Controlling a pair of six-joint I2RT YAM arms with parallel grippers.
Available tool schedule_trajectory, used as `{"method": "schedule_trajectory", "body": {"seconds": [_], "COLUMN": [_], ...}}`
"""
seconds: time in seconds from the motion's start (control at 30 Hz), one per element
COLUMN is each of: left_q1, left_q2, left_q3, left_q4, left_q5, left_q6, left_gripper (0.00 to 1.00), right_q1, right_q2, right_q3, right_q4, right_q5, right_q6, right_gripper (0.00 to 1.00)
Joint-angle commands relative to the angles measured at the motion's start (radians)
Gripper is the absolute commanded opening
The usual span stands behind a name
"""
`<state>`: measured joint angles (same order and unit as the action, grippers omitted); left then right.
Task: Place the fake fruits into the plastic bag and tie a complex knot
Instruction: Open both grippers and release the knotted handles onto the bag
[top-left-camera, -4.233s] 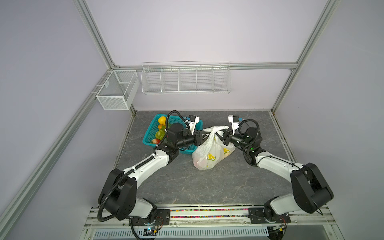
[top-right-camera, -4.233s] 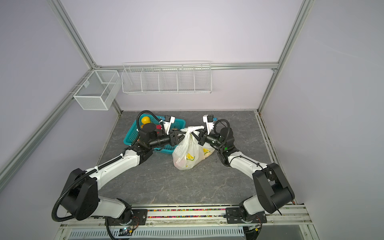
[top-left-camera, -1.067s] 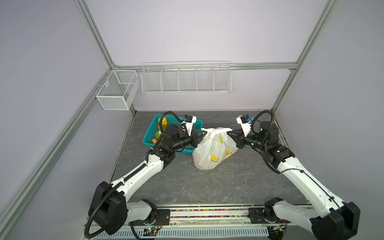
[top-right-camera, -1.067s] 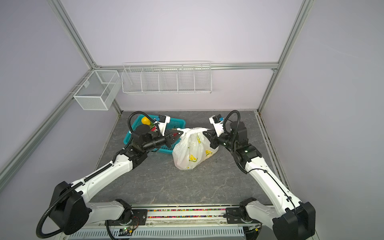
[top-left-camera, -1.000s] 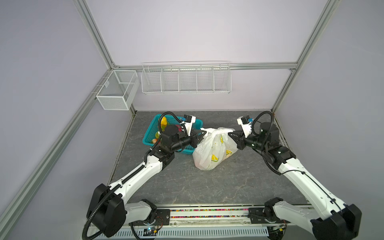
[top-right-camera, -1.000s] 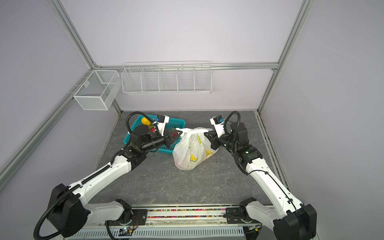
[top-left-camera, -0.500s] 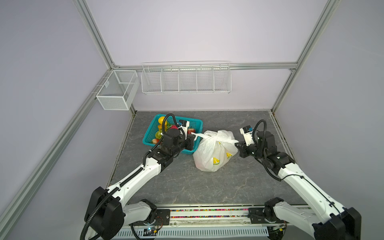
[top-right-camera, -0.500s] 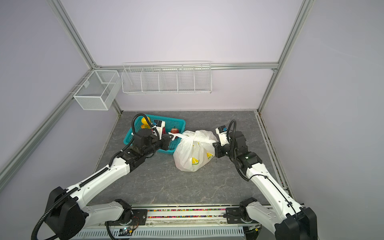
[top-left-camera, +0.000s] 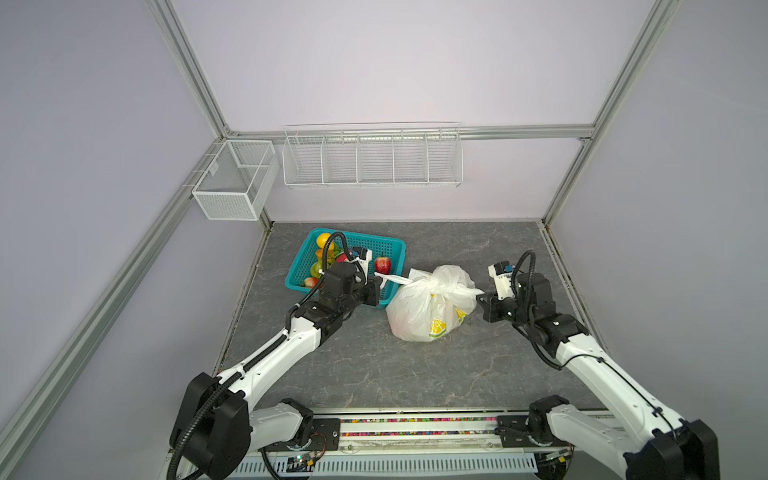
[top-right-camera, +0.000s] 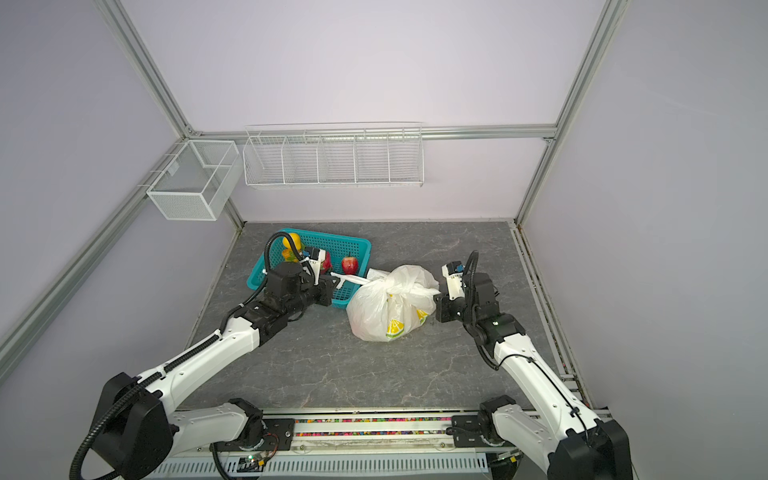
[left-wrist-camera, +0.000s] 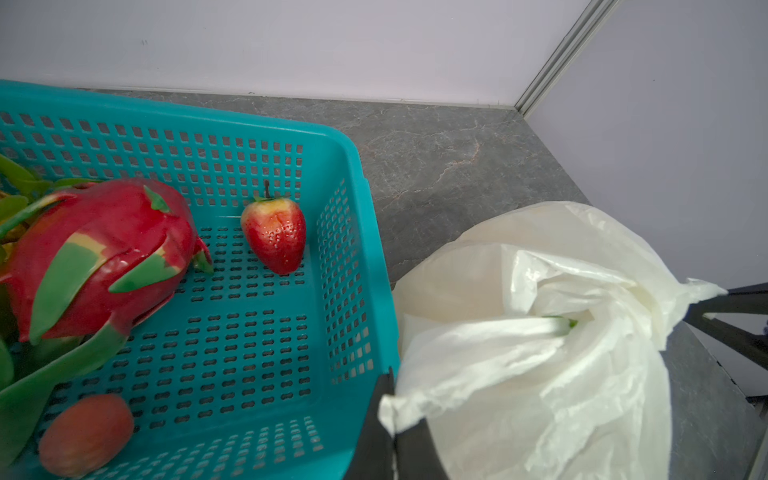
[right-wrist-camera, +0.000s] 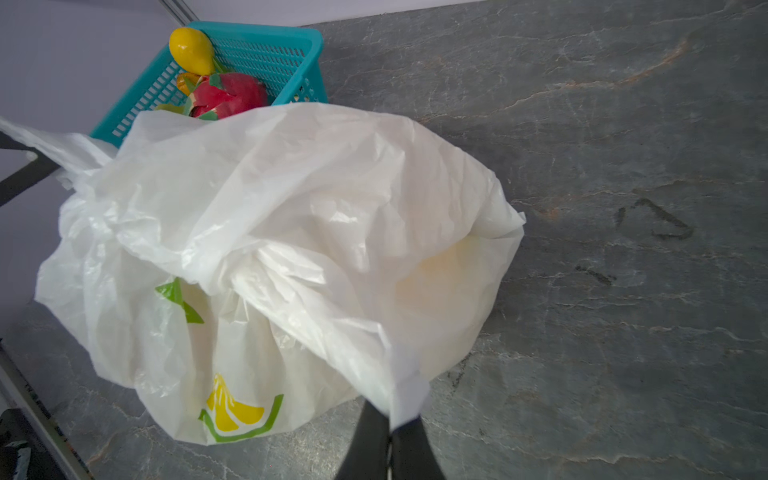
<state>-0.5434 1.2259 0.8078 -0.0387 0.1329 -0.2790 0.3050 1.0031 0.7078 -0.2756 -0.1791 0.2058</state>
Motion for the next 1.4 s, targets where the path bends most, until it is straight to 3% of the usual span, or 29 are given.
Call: {"method": "schedule_trajectory", "body": {"seconds": [0.0, 0.13, 0.33, 0.57, 0.67, 0.73, 0.87, 1.07, 1.1, 1.2, 1.37], "left_q1": [0.014, 0.023, 0.023, 0.022, 0.022, 0.023, 0.022, 0.022, 0.022, 0.022, 0.022], "left_q2": [-0.045, 0.024, 0.047, 0.001, -0.011, 0.022, 0.074, 0.020, 0.006, -0.030, -0.103], "left_q3": [0.006, -0.036, -0.046, -0.002, -0.023, -0.042, -0.041, -0.050, -0.061, -0.057, -0.040], "left_q4": [0.010, -0.020, 0.007, -0.025, -0.029, -0.023, 0.009, 0.060, 0.084, 0.071, 0.004], "left_q5": [-0.054, -0.168, -0.143, -0.108, -0.190, -0.232, -0.120, -0.034, -0.014, 0.006, -0.180], "left_q6": [-0.020, -0.066, -0.054, -0.020, -0.023, -0.015, -0.030, 0.017, 0.030, 0.057, 0.065], "left_gripper": [0.00, 0.00, 0.00, 0.00, 0.00, 0.00, 0.00, 0.00, 0.00, 0.23, 0.36], "right_q1": [-0.032, -0.136, -0.153, -0.153, -0.166, -0.221, -0.253, -0.237, -0.226, -0.196, -0.165], "right_q2": [-0.042, -0.026, -0.008, -0.047, -0.068, -0.044, 0.017, -0.047, -0.056, -0.082, -0.143], "right_q3": [0.037, -0.038, -0.092, -0.033, -0.042, -0.089, -0.113, -0.084, -0.074, -0.031, 0.052], "right_q4": [-0.091, -0.070, -0.020, -0.057, -0.069, -0.022, 0.023, 0.047, 0.046, 0.014, -0.042], "right_q5": [0.150, 0.130, 0.154, 0.151, 0.202, 0.121, 0.040, -0.019, -0.034, -0.032, 0.070], "right_q6": [-0.018, 0.037, 0.063, 0.044, 0.029, 0.066, 0.105, 0.074, 0.059, 0.012, -0.047], "right_gripper": [0.06, 0.06, 0.06, 0.06, 0.06, 0.06, 0.06, 0.06, 0.12, 0.42, 0.70]}}
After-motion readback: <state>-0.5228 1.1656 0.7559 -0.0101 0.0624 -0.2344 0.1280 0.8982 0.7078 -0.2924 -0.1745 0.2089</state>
